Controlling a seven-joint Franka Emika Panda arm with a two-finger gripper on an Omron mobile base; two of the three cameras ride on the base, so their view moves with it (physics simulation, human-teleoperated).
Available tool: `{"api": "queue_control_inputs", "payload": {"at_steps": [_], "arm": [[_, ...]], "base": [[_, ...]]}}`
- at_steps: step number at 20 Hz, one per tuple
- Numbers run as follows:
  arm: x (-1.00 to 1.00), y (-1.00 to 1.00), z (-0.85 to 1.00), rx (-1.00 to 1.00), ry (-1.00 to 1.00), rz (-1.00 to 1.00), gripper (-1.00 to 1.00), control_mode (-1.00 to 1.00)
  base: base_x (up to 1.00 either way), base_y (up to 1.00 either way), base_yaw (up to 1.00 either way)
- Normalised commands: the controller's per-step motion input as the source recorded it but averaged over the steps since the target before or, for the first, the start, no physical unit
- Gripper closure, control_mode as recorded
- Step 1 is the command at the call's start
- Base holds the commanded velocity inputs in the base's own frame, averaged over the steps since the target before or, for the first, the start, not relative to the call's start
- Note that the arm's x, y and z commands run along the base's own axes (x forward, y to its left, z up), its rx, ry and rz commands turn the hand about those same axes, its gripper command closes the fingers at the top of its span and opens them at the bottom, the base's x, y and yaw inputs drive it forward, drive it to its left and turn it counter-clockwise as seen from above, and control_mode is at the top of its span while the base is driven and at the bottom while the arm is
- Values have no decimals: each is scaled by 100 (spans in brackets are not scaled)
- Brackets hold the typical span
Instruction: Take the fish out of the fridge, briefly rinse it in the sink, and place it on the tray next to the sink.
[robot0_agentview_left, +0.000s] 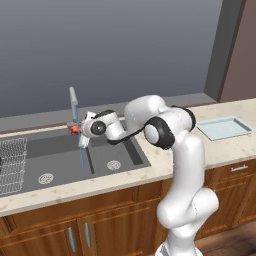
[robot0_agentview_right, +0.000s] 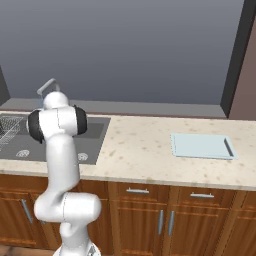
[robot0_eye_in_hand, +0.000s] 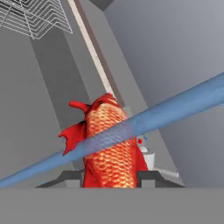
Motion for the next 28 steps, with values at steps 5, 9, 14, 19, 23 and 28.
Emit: {"api": "queue_control_inputs", "payload": {"at_steps": [5, 9, 14, 19, 23, 28], "arm": [[-99, -32, 100, 10, -16, -7, 100, -100], [-99, -47, 100, 6, -2, -18, 100, -100], [-100, -81, 100, 7, 6, -30, 100, -100], [-84, -67, 100, 4, 6, -35, 100, -100], [-75, -55, 100, 1, 6, -40, 100, -100], [-47, -45, 100, 0, 10, -42, 100, -100]], "base": [[0, 0, 0], [0, 0, 0], [0, 0, 0], [0, 0, 0], [0, 0, 0], [0, 0, 0]]}}
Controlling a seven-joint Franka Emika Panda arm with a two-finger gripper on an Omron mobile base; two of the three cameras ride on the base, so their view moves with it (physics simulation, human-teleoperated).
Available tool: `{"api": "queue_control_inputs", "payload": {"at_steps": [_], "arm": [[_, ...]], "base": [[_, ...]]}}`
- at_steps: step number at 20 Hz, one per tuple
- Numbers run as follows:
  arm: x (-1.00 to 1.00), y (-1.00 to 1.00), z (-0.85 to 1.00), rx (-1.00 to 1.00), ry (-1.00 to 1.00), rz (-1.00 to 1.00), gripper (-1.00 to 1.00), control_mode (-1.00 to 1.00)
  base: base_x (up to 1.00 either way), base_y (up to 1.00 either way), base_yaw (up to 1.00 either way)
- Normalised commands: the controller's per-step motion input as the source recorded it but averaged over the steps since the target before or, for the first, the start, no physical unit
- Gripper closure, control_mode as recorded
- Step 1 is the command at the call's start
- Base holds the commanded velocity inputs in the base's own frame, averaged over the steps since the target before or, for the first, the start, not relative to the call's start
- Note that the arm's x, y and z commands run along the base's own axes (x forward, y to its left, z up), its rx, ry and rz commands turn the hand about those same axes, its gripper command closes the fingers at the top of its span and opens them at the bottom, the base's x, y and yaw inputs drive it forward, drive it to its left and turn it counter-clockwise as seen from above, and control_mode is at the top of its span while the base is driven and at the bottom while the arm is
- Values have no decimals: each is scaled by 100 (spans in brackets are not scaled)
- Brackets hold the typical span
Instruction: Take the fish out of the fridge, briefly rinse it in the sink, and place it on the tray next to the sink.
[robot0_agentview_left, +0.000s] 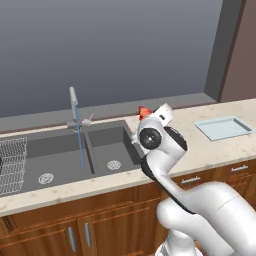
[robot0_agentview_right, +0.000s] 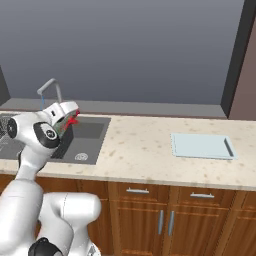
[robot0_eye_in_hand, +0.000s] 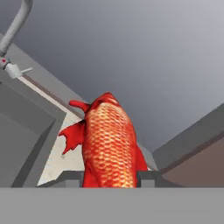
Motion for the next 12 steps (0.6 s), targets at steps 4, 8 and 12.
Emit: {"api": "queue_control_inputs", "payload": {"at_steps": [4, 8, 12], "arm": [[-52, -40, 100, 2, 15, -38, 100, -100], [-95, -61, 88, 8, 18, -24, 100, -100], [-100, -77, 43, 12, 8, -6, 100, -100]], "base": [[0, 0, 0], [0, 0, 0], [0, 0, 0]]}}
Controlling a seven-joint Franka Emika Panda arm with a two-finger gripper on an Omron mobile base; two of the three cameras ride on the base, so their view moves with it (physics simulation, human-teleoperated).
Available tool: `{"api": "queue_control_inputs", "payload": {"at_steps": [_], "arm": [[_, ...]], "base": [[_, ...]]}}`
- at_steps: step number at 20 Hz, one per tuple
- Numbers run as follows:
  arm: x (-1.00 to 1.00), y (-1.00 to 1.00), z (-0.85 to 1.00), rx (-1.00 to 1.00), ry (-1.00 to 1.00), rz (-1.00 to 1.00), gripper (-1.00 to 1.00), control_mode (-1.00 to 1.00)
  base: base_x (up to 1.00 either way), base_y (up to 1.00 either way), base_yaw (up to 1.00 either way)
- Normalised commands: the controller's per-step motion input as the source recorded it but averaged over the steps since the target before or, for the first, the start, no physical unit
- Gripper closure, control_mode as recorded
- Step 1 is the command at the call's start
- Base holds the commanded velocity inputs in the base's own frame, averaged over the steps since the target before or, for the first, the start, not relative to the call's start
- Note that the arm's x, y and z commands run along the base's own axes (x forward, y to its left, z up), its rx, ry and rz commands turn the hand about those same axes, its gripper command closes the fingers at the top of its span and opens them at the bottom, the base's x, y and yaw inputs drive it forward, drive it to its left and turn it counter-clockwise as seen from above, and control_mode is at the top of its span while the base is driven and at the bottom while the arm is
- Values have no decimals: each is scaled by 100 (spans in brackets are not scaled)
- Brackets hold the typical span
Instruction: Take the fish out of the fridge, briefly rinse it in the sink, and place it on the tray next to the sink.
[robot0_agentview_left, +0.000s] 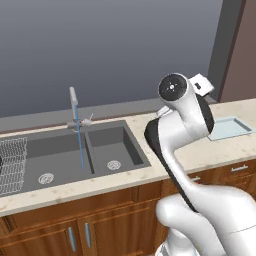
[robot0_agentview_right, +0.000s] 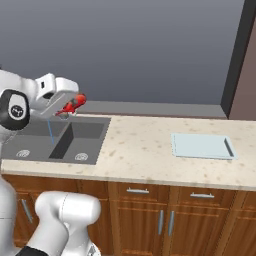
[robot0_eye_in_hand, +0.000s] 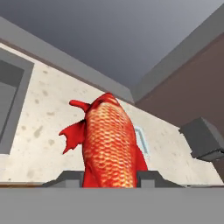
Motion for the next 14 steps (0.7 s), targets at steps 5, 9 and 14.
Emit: {"api": "queue_control_inputs", "payload": {"at_steps": [5, 9, 14], "arm": [[-74, -36, 20, 9, -18, 0, 100, -100], [-7, -6, 0, 6, -6, 0, 100, -100], [-19, -67, 0, 13, -1, -7, 100, -100]], "base": [[0, 0, 0], [0, 0, 0], [0, 0, 0]]}}
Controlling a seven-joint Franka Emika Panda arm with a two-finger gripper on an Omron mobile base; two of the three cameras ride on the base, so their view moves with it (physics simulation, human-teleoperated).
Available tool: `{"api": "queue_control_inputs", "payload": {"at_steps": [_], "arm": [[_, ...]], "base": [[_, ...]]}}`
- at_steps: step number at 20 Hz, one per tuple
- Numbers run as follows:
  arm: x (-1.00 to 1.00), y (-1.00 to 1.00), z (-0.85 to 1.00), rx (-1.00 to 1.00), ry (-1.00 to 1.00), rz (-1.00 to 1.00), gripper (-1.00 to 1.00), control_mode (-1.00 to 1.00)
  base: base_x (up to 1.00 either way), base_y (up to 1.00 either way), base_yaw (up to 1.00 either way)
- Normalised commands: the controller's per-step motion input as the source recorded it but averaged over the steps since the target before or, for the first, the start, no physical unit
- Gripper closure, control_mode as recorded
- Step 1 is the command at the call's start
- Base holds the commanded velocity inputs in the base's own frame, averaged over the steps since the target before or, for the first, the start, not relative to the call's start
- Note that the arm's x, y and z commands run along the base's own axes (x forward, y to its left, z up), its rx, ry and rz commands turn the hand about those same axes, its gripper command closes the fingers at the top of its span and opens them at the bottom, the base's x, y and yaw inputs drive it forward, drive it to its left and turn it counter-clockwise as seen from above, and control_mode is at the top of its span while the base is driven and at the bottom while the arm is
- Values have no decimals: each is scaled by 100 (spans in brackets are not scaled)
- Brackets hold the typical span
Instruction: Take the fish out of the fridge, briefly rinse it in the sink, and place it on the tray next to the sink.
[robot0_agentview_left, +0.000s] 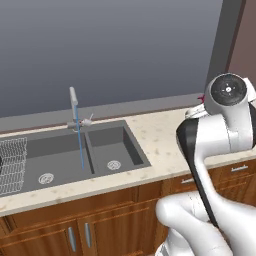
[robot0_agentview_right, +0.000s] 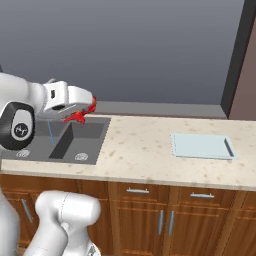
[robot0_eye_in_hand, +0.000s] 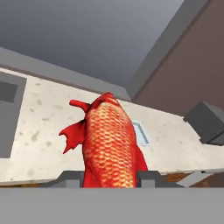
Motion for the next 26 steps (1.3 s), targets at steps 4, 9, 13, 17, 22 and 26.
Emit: {"api": "queue_control_inputs", "payload": {"at_steps": [4, 9, 13, 17, 22, 26], "arm": [[0, 0, 0, 0, 0, 0, 100, 100], [0, 0, 0, 0, 0, 0, 100, 100], [0, 0, 0, 0, 0, 0, 100, 100], [0, 0, 0, 0, 0, 0, 100, 100], [2, -1, -7, 8, 10, 2, 100, -100], [39, -1, -38, 22, 50, 3, 100, -100]], "base": [[-1, -100, -14], [-1, -100, -5], [55, -74, 8], [86, -14, 7], [26, -6, 1], [0, 0, 0]]}}
